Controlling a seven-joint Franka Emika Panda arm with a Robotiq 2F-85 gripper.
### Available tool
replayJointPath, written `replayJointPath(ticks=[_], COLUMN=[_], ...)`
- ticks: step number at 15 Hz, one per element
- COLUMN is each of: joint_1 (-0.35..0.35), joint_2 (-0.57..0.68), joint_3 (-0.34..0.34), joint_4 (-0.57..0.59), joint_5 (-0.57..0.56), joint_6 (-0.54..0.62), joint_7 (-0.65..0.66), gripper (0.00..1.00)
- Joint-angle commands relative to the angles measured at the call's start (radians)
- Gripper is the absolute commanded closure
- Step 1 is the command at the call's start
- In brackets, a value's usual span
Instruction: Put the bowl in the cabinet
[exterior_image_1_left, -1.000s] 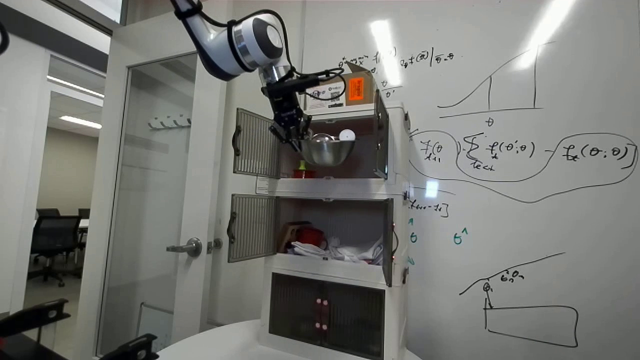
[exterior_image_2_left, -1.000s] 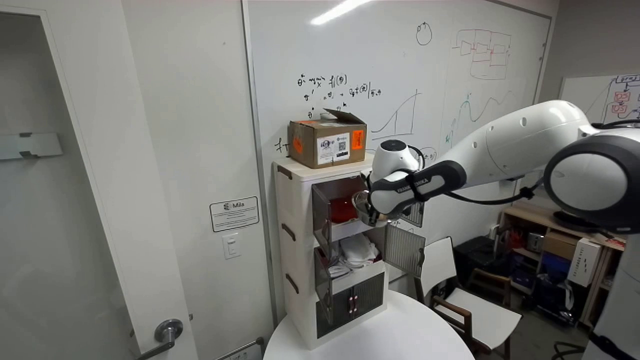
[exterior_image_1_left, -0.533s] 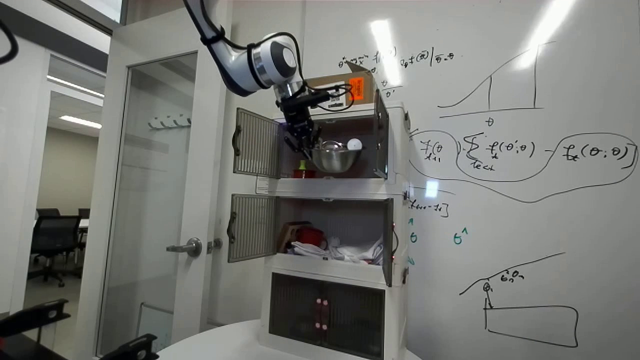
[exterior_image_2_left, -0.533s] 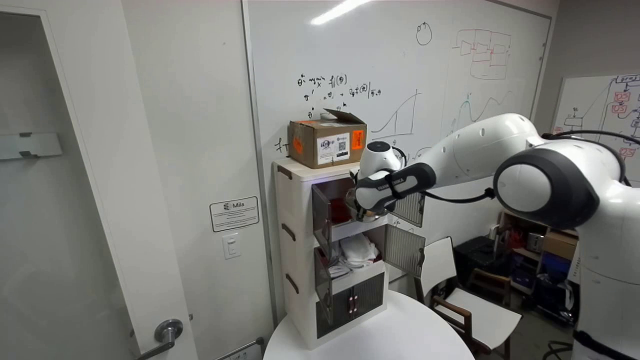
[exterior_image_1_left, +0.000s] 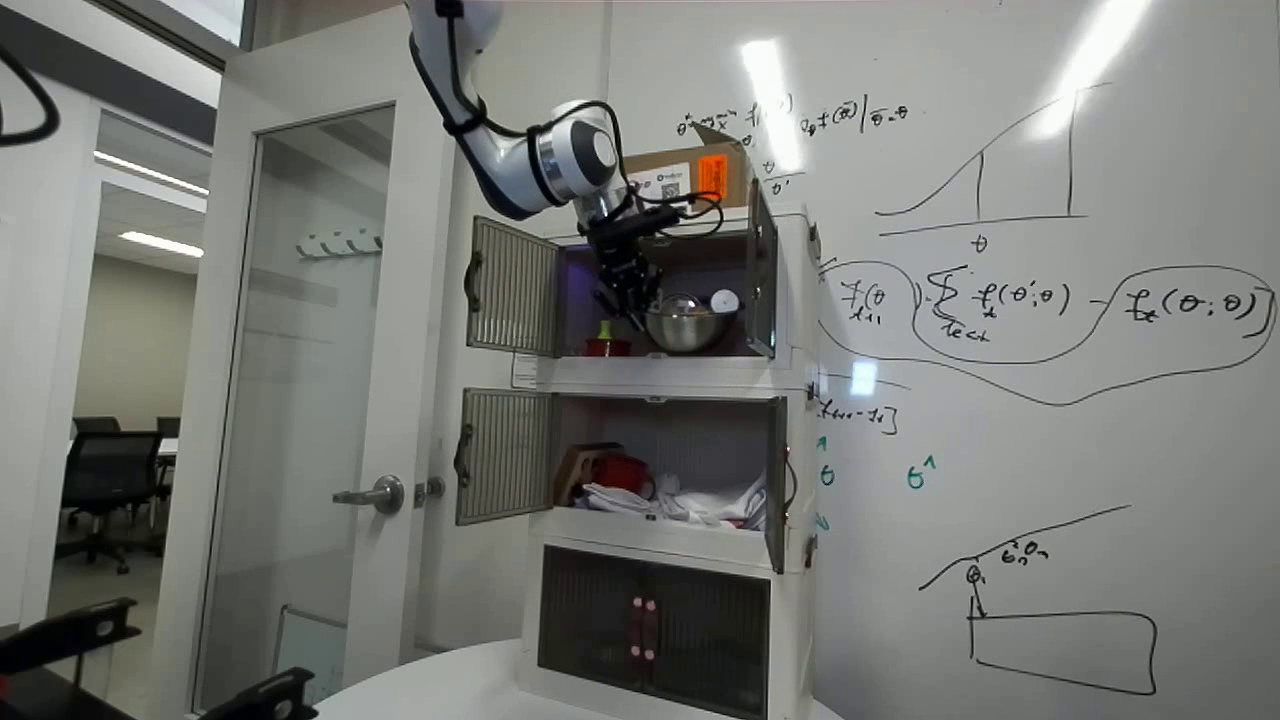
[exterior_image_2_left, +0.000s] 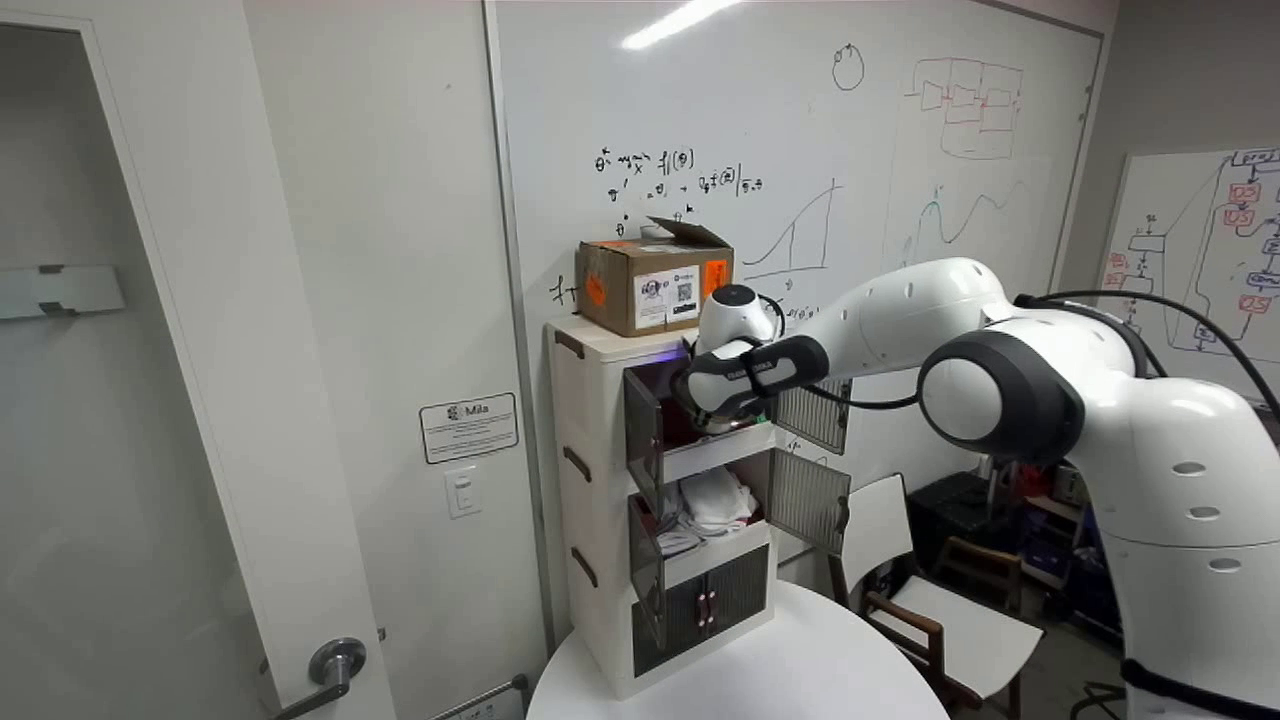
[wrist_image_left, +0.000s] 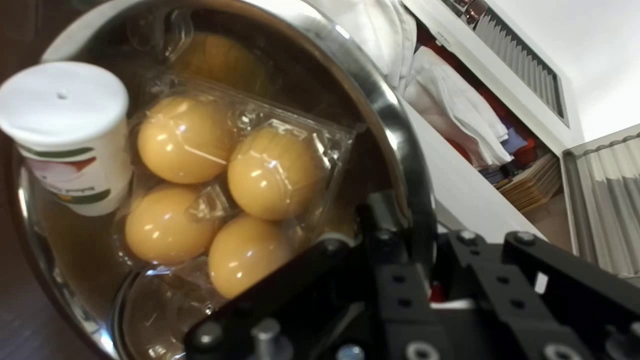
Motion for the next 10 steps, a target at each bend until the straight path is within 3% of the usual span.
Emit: replayJointPath(ticks=[1, 5, 10], joint_1=[-0.03, -0.037, -0.04], joint_2=[0.115, 0.163, 0.161], joint_3=[0.021, 0.027, 0.026], joint_4=[0.17, 0.232, 0.214], joint_5=[0.003, 0.0, 0.001], joint_6=[-0.034, -0.05, -0.055], joint_7=[-0.011, -0.025, -0.036], gripper=[0.98, 0.98, 0.98])
